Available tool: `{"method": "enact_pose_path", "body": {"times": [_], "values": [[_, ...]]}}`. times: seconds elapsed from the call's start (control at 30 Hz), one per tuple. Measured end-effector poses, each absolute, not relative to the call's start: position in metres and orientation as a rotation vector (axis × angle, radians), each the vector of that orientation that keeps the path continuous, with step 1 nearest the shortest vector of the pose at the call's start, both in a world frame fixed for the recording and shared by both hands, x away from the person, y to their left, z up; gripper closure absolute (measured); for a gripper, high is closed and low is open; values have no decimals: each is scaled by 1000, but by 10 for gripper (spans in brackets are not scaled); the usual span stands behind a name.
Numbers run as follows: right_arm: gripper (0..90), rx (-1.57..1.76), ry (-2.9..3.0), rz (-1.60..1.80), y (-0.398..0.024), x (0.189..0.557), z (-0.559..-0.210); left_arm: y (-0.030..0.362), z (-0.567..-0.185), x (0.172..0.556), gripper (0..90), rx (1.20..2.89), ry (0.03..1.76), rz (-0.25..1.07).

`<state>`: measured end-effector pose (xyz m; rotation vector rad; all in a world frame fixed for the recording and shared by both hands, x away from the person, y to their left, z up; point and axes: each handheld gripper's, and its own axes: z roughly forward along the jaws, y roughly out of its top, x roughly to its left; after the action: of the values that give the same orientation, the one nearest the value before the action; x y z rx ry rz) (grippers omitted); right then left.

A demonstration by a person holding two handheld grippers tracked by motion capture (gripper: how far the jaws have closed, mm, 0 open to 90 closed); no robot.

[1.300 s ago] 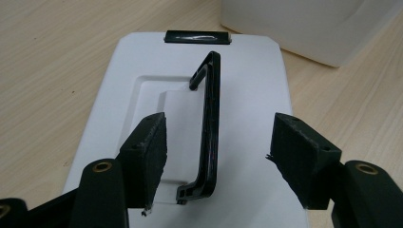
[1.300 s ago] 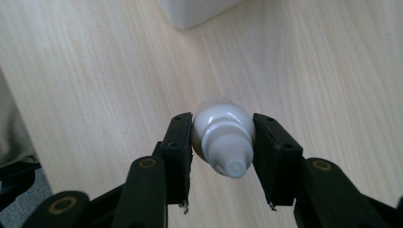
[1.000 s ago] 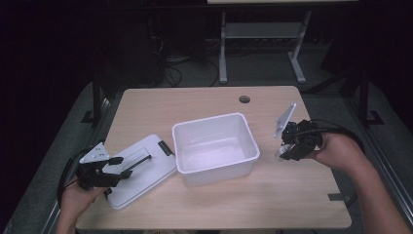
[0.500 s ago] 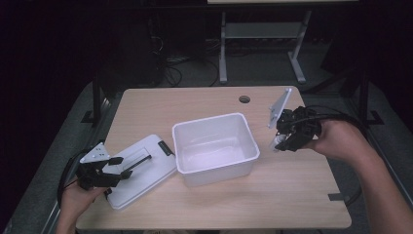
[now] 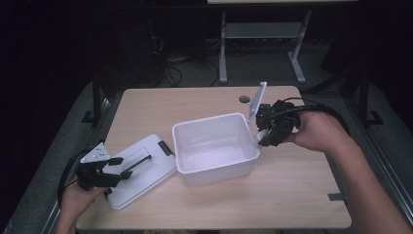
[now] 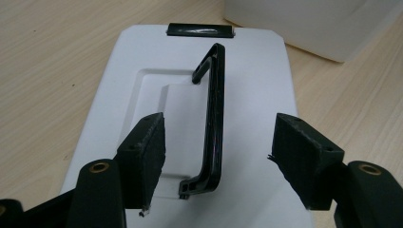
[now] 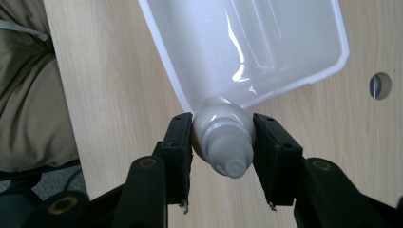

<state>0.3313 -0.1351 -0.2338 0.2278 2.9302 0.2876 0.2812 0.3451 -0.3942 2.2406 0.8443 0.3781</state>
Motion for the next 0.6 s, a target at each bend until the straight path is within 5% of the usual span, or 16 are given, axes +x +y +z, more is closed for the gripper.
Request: {"method": "enact_pose_path", "body": {"times": [0.6], "values": [[596,139,2974,258,-95,348,-257,344,-395,282,348,2253,836,376]]}}
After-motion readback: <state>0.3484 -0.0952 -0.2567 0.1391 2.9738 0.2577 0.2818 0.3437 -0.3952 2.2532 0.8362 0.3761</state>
